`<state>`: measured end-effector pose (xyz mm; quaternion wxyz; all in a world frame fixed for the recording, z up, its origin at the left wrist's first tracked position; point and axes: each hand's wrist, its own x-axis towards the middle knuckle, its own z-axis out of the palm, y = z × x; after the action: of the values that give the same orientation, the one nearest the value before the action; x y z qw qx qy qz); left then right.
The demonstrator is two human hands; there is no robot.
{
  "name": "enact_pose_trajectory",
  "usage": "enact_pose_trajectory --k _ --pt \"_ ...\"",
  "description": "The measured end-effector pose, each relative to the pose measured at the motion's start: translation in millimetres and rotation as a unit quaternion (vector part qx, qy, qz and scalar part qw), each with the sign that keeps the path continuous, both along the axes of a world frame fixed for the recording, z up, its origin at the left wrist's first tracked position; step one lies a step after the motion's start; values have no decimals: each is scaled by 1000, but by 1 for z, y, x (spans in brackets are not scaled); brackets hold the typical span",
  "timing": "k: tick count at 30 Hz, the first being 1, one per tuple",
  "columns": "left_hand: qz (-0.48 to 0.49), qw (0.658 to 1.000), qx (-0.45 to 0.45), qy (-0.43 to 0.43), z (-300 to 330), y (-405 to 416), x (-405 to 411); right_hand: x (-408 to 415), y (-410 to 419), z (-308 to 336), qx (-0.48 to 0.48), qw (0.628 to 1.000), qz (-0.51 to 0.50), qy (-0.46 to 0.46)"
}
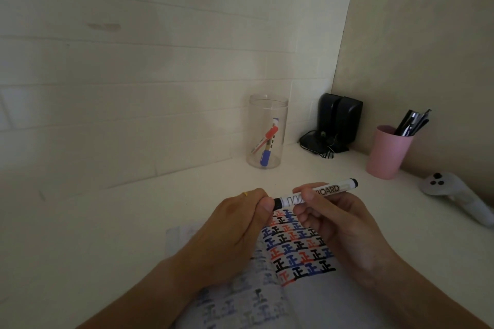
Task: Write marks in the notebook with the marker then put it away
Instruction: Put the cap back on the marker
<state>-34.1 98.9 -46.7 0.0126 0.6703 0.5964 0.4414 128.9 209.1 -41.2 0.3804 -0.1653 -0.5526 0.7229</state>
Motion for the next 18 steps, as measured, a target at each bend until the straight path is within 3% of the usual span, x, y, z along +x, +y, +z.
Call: enact_pose_trajectory --k 5,13,18 --pt "-5 994 -38 -105 7 -12 14 1 -7 0 -3 1000 5 23" --pt "48 985 -117 -120 29 -27 22 -1 -11 -1 18 999 6 27" --pt "-72 974 -130 -172 12 -14 10 1 -10 1 40 998 32 35"
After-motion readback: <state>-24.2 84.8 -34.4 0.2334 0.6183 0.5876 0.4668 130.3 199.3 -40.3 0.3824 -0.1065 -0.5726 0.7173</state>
